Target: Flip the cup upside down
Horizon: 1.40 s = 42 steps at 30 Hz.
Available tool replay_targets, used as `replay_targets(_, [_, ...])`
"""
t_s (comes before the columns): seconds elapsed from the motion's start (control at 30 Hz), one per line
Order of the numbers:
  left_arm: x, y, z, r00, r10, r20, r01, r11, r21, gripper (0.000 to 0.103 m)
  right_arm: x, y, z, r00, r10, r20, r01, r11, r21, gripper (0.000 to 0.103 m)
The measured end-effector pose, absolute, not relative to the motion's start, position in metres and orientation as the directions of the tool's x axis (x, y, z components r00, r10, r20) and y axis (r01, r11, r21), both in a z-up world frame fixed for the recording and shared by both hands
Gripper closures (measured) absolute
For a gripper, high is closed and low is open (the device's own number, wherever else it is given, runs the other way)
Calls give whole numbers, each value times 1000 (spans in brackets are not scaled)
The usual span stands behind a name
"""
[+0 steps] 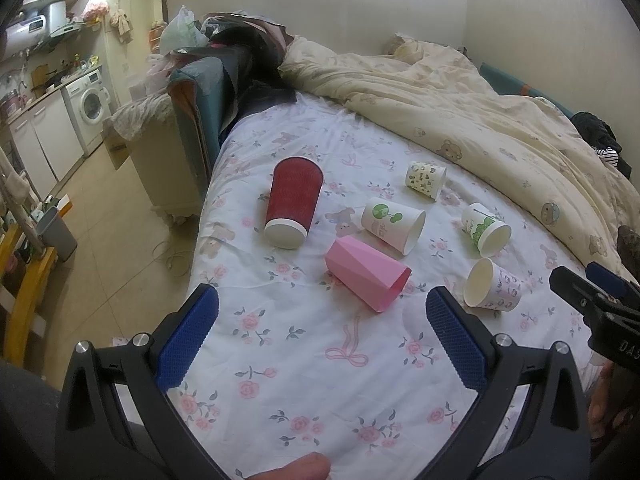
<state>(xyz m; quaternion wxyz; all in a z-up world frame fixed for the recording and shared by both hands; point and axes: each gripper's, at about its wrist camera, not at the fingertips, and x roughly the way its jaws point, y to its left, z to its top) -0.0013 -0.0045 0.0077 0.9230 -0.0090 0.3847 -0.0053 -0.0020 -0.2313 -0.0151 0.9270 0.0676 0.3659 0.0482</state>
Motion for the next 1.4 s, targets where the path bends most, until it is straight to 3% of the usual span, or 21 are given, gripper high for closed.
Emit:
replay_targets(0.93, [-2,8,5,693,-24,-721,-10,999,-42,1,-3,-231,-11,728,150,-669,-43,984,174,4])
replay_targets(1.4, [48,-4,22,681,-48,-731,19,999,-48,1,24,-252,-5,699,153,-698,3,976,218,4])
